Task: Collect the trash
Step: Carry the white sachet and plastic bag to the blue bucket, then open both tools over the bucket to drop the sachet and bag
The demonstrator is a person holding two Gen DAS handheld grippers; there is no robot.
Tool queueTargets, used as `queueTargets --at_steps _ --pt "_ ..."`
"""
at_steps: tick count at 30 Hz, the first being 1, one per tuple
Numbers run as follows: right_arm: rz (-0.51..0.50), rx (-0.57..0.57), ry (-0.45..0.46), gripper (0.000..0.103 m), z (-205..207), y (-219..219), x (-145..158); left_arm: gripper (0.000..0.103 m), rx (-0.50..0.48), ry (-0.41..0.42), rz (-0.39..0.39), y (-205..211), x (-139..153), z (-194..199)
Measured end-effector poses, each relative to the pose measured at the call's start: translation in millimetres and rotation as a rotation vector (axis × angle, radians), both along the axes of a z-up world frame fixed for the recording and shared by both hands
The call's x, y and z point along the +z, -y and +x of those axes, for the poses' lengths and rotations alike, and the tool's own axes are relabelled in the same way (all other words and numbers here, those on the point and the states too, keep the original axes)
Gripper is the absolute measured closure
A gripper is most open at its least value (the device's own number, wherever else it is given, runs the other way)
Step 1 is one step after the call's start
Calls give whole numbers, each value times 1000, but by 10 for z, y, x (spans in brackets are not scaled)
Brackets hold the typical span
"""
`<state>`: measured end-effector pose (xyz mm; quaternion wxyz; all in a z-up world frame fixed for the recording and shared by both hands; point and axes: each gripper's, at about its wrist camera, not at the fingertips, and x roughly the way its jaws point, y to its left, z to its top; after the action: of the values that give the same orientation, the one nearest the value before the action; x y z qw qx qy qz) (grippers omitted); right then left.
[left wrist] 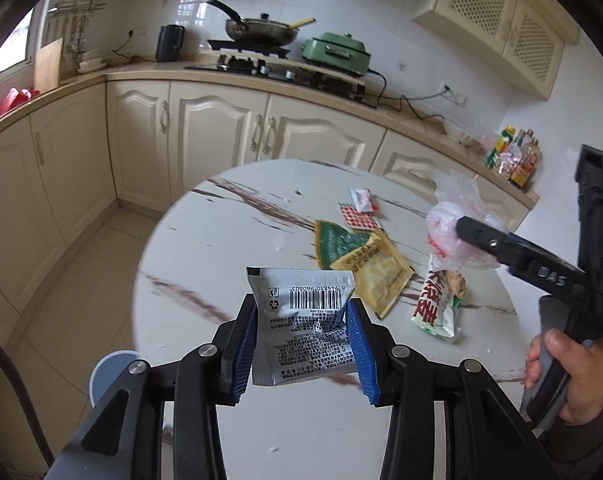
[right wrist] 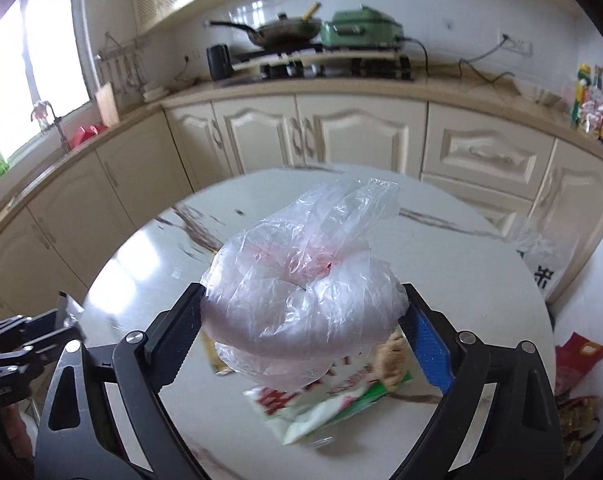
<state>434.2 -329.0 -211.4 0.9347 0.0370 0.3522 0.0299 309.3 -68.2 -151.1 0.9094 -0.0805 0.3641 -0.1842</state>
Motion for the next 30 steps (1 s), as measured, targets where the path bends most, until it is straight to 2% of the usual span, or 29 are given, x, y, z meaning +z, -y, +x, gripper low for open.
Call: queueTargets --at_steps 3,7,13,17,19,22,26,29,30 --pt "14 65 51 9 -130 -388 224 64 45 20 -1 -364 73 -177" --pt "48 201 91 9 -191 -1189 360 64 123 33 1 -946 103 -418" --pt "80 391 69 9 -113 -2479 143 64 276 -10 10 -1876 -93 -682" --pt "72 496 21 9 -13 -3254 -225 64 360 -84 2 -2388 -408 -699" --pt "64 526 -14 9 79 -3569 -484 64 388 -140 -7 -2596 -661 -635" --pt "33 531 -98 9 271 -3899 -978 86 410 -210 -18 -2784 -994 -485" --pt "1 534 -205 9 532 -4126 -1686 86 390 -305 -34 -2916 -1529 -70" --pt "-5 504 -304 9 783 -4180 -2199 85 362 -357 14 -2891 -1915 273" --pt "-1 492 -335 9 857 -4173 -2355 85 370 -400 26 -2902 -2067 378"
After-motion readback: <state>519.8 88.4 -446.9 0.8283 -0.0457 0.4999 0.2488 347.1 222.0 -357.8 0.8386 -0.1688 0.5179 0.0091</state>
